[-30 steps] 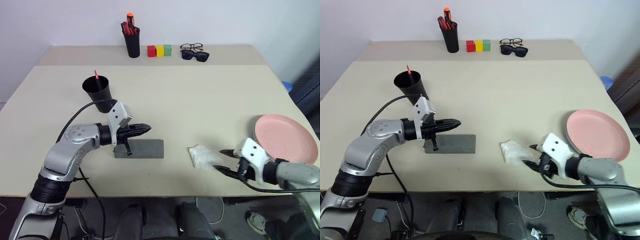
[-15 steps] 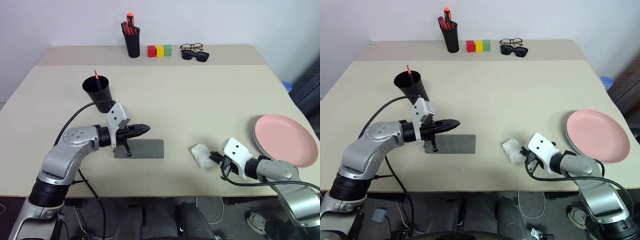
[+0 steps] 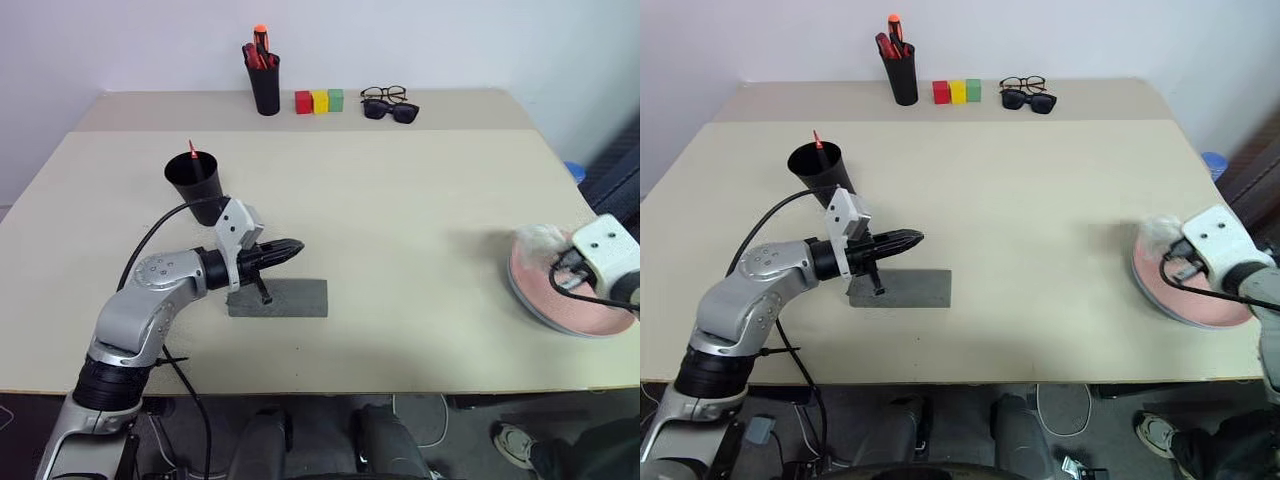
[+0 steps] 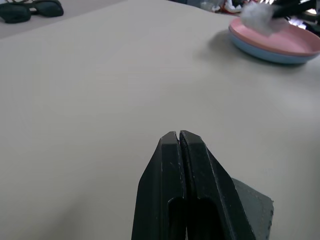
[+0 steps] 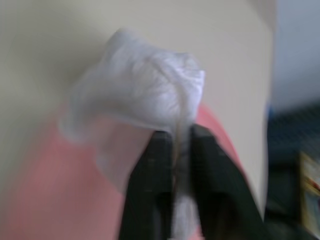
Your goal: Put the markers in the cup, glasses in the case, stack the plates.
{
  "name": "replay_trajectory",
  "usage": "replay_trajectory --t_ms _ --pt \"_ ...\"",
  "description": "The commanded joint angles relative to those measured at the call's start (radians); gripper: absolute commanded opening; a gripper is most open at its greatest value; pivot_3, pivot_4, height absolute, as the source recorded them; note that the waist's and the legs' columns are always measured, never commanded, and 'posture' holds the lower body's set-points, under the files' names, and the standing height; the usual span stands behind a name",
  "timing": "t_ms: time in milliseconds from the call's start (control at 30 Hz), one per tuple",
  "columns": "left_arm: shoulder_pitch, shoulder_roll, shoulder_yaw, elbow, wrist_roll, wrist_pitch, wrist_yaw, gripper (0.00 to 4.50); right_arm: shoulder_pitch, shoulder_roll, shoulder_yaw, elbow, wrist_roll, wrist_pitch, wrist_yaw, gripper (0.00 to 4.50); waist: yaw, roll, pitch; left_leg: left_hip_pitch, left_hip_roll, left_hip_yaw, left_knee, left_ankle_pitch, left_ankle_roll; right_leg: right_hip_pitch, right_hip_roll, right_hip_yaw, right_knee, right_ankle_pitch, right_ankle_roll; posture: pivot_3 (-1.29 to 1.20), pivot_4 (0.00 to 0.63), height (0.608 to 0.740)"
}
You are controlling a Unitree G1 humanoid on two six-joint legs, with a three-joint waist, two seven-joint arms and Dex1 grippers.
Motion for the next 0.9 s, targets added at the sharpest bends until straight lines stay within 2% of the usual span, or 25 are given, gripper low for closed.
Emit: replay_trajectory --t_ms 33,100,267,400,533,700,900 --pt "-0.011 -0.019 0.046 -0.007 -0.01 -0.014 0.037 0.0 -0.041 0.014 0.009 -0.04 -0.005 -0.027 -0.021 2.85 -0.008 0.0 0.0 0.001 0.0 -0.001 0.0 0.0 0.0 0.0 0.0 0.001 0.001 0.0 0.0 0.0 0.15 0.74" --pt "-0.005 -0.024 0.076 -0.006 -0.018 -0.014 0.058 0.0 -0.076 0.023 0.013 -0.034 -0.002 -0.061 -0.03 3.82 -0.014 0.0 0.0 0.001 0.0 -0.001 0.0 0.0 0.0 -0.001 0.0 0.002 0.001 0.0 0.0 0.0 0.15 0.74" --pt "0.093 -0.027 0.226 -0.01 0.016 -0.089 0.16 0.0 -0.238 0.11 0.016 -0.026 0.147 -0.156 0.034 3.82 -0.028 0.001 0.0 0.001 0.001 -0.001 -0.001 0.0 0.0 -0.001 0.0 0.002 0.001 0.0 0.0 0.0 0.15 0.74" --pt "0.201 -0.012 0.327 -0.038 0.053 -0.137 0.231 0.0 -0.316 0.186 0.053 -0.042 0.329 -0.107 0.177 3.82 -0.026 0.0 0.0 0.001 0.002 -0.002 -0.001 0.0 0.0 -0.001 0.0 0.001 0.0 0.0 0.0 0.0 0.15 0.74" --pt "0.346 0.001 0.483 -0.046 0.057 -0.182 0.282 0.0 -0.353 0.256 0.131 -0.07 0.456 -0.062 0.288 3.82 -0.022 0.0 0.0 0.0 0.003 -0.003 -0.001 0.0 0.0 0.0 -0.001 0.001 0.0 0.0 0.0 0.0 0.15 0.74" --pt "0.49 0.01 0.609 -0.089 0.056 -0.221 0.3 0.0 -0.436 0.339 0.235 0.04 0.424 -0.107 0.296 3.82 -0.019 0.0 0.0 0.0 0.003 -0.003 -0.001 0.0 0.0 0.0 -0.002 0.0 0.0 0.0 0.0 0.0 0.15 0.74" --pt "0.516 0.003 0.633 -0.125 0.05 -0.22 0.333 0.0 -0.488 0.369 0.299 0.131 0.381 -0.168 0.305 3.82 0.003 0.0 0.001 0.0 0.002 -0.003 -0.001 0.0 0.0 0.0 -0.003 0.0 0.0 0.0 0.0 0.0 0.15 0.74"
